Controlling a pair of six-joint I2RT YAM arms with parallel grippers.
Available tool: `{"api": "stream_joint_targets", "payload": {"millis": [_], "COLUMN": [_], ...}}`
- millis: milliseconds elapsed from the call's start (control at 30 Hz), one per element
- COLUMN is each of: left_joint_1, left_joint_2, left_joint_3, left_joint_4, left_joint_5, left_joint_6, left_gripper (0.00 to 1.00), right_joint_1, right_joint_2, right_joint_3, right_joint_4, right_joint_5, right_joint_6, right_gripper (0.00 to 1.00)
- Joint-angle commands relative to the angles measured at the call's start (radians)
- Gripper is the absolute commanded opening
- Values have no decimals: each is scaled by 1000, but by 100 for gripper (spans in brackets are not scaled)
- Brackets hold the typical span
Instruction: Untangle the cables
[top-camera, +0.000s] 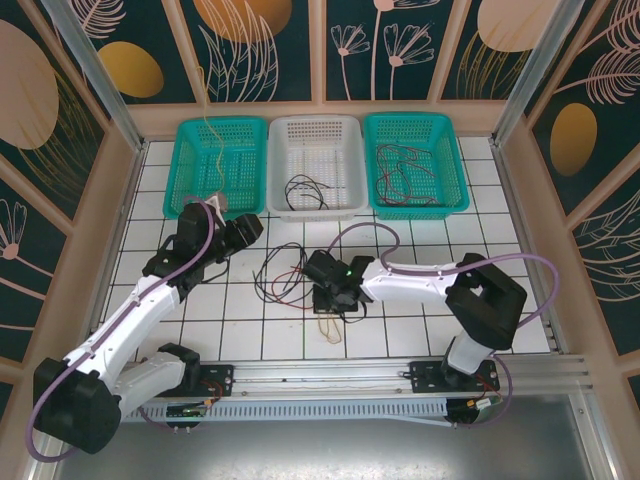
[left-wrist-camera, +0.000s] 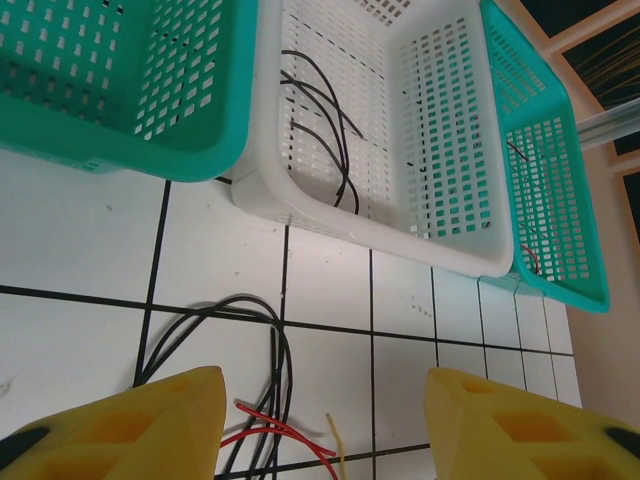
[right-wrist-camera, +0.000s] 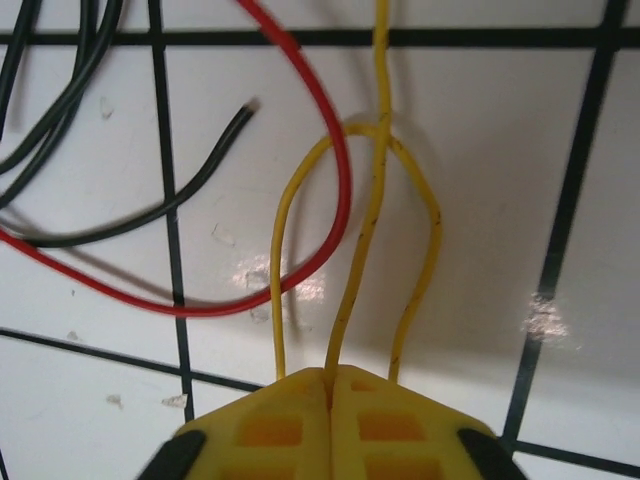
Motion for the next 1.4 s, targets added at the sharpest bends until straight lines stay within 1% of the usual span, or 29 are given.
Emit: {"api": "stream_joint_targets", "payload": {"millis": [0,167,267,367,467,533,600,667,733,800,867,967,1000,1033,1167,1233,1300,1367], "left_joint_1": [-5,-5,-6,-5,-5,-6,-5,-5,-5,-11,-37,-132,-162,-178,-196,-210,-226,-229], "left_joint_2": [2,11,14,9,-3,-7,-10,-12,-15,-15,-13,-6,3,12,35,46,61,67], "left_joint_3": [37,43,43,41,25,19,27,30,28,22,19,25,15,-2,-62,-70,-63,-43], "left_joint_4": [5,16,45,97,175,221,228,235,250,288,330,360,386,422,520,567,575,533], "left_joint_5": [20,35,71,125,188,222,234,253,283,336,382,377,378,387,387,401,408,395], "left_joint_6": [5,6,-3,-23,-53,-68,-65,-53,-51,-63,-72,-49,-56,-76,-156,-175,-165,-131], "left_gripper": [54,54,53,53,56,57,57,55,54,51,50,52,51,51,50,52,54,55], "right_joint_1": [-15,-46,-75,-112,-148,-182,-209,-230,-238,-241,-243,-243,-243,-243,-243,-241,-240,-228], "right_joint_2": [-45,-191,-294,-401,-495,-546,-578,-594,-601,-600,-604,-608,-607,-608,-608,-601,-586,-567], "right_joint_3": [-5,-9,-23,-27,-32,-34,-37,-32,-17,-7,-9,-20,-22,-25,-21,-14,-2,19], "right_joint_4": [-62,-144,-152,-128,-54,-3,40,73,74,81,101,146,163,184,231,241,250,244], "right_joint_5": [87,233,291,319,294,246,191,127,118,95,76,31,31,-6,-41,-57,-80,-78], "right_joint_6": [-11,-33,-55,-95,-155,-189,-217,-242,-256,-274,-281,-282,-280,-279,-265,-258,-260,-269], "right_gripper": [0,0,0,0,0,0,0,0,0,0,0,0,0,0,0,0,0,0]}}
